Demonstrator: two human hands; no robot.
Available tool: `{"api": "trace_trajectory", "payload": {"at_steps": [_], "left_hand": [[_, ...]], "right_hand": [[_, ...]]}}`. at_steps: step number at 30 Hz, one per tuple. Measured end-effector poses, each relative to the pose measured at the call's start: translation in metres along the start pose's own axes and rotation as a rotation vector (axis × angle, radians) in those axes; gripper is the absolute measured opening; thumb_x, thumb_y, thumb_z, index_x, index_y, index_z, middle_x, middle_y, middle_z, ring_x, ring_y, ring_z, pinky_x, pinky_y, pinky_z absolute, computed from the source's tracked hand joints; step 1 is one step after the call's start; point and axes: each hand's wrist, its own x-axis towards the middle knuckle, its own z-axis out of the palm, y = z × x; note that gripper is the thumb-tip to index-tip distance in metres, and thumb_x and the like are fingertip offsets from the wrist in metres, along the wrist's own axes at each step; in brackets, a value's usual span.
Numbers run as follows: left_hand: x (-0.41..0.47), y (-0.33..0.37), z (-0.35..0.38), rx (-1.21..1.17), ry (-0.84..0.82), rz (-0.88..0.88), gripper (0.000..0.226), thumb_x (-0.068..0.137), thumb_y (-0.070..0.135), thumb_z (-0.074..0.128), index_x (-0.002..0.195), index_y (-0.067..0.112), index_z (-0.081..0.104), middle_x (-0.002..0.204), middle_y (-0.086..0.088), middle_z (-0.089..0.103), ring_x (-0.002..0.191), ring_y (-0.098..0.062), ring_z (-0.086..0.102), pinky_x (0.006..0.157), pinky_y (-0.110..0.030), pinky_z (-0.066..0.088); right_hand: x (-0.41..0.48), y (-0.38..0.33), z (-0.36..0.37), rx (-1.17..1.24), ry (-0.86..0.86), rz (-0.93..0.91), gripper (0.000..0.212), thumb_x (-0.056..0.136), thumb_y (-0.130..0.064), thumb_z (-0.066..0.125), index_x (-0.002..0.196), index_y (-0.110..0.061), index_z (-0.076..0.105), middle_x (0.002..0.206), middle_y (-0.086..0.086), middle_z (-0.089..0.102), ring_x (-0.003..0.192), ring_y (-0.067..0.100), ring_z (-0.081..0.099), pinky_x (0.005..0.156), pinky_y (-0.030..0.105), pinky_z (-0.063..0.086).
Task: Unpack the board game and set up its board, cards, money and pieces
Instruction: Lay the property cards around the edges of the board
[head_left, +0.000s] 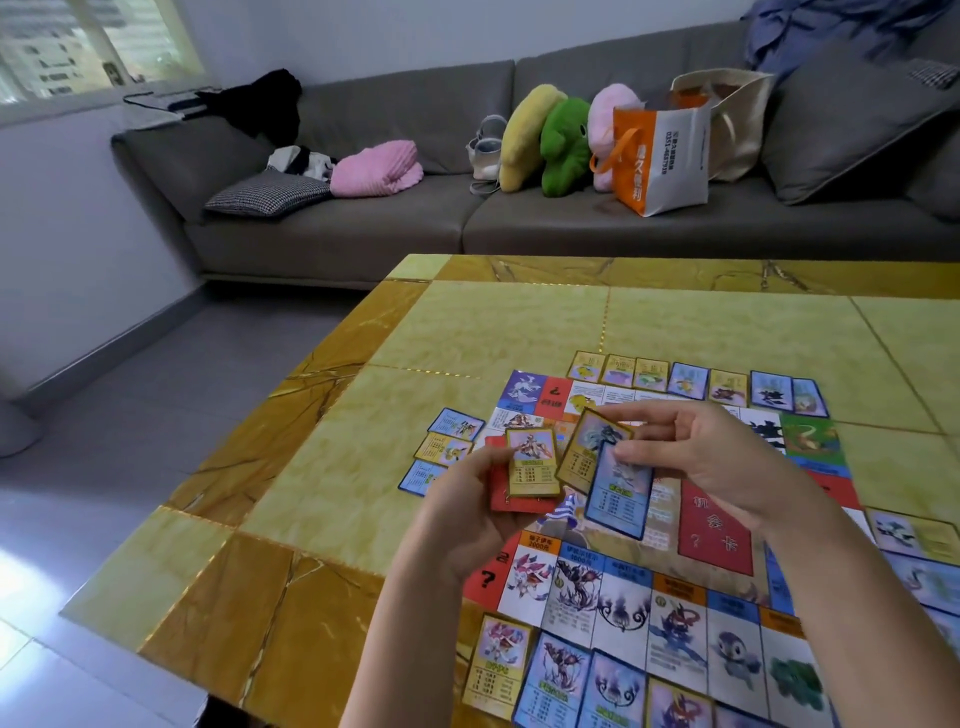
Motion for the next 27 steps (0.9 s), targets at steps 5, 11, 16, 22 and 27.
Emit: {"api": "trace_trajectory", "payload": {"at_steps": [5, 11, 16, 22, 27], "left_hand": [[0.002, 0.0, 0.001, 0.014, -0.014, 0.051, 0.024, 0.097, 0.01, 0.041, 0.108, -0.006, 0.055, 0.095, -0.025, 0.071, 0.078, -0.029, 0.072, 0.065, -0.032, 0.058], [0.01, -0.018, 0.005, 0.336, -0.001, 0.117, 0.01, 0.089, 0.0, 0.057, 0.098, -0.002, 0.057, 0.083, -0.014, 0.072, 0.071, -0.023, 0.071, 0.066, -0.032, 0.059], [0.012, -0.043, 0.019, 0.695, -0.038, 0.183, 0.008, 0.088, 0.006, 0.064, 0.095, 0.009, 0.065, 0.089, -0.01, 0.073, 0.081, -0.026, 0.07, 0.076, -0.038, 0.057], [0.009, -0.043, 0.024, 0.591, -0.078, 0.119, 0.009, 0.093, 0.012, 0.058, 0.099, 0.008, 0.063, 0.095, -0.011, 0.071, 0.083, -0.023, 0.069, 0.077, -0.035, 0.058], [0.005, -0.037, 0.025, 0.432, -0.105, -0.022, 0.019, 0.096, 0.016, 0.053, 0.108, 0.003, 0.058, 0.091, -0.012, 0.072, 0.08, -0.023, 0.07, 0.07, -0.034, 0.059]], "right_hand": [[-0.018, 0.013, -0.01, 0.133, 0.098, 0.024, 0.04, 0.066, -0.01, 0.069, 0.106, -0.015, 0.067, 0.086, 0.008, 0.075, 0.082, 0.014, 0.072, 0.065, 0.02, 0.056], [-0.026, 0.02, -0.001, 0.099, 0.085, 0.09, 0.03, 0.075, -0.003, 0.068, 0.102, -0.016, 0.068, 0.086, 0.008, 0.075, 0.08, 0.015, 0.072, 0.059, 0.017, 0.055], [-0.03, 0.024, -0.003, -0.008, 0.144, 0.135, 0.022, 0.079, 0.001, 0.068, 0.092, -0.017, 0.069, 0.078, 0.001, 0.075, 0.072, 0.009, 0.071, 0.056, 0.016, 0.054], [-0.033, 0.027, -0.007, -0.04, 0.179, 0.146, 0.012, 0.079, 0.001, 0.068, 0.088, -0.006, 0.066, 0.077, 0.006, 0.075, 0.067, 0.012, 0.071, 0.055, 0.018, 0.055], [-0.035, 0.025, -0.005, -0.007, 0.235, 0.135, 0.013, 0.072, -0.003, 0.074, 0.072, -0.005, 0.061, 0.064, 0.002, 0.071, 0.057, 0.01, 0.067, 0.046, 0.016, 0.048]]}}
